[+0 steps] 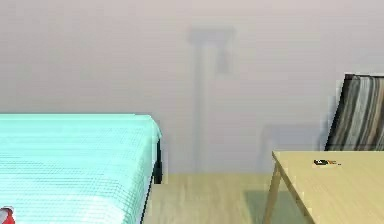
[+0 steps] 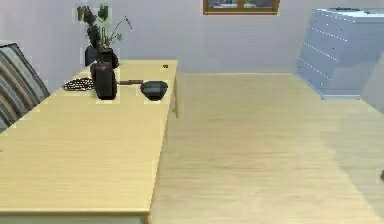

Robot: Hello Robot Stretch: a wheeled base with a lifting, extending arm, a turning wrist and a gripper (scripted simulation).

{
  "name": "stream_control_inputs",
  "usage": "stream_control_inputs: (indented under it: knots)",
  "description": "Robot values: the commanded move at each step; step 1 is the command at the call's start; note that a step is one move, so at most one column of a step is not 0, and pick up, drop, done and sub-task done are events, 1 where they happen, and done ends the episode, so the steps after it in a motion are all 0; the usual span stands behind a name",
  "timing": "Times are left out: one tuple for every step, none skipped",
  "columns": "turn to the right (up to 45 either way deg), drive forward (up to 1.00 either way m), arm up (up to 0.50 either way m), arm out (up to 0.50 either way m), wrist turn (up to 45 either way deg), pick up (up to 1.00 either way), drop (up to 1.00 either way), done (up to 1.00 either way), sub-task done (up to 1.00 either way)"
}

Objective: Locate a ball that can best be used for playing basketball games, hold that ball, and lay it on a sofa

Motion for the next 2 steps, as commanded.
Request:
stream_control_inputs:
  knots:
    - [45.0, 0.0, 0.0, 0.0, 0.0, 0.0, 0.0, 0.0, 0.0]
    - [45.0, 0.0, 0.0, 0.0, 0.0, 0.0, 0.0, 0.0, 0.0]
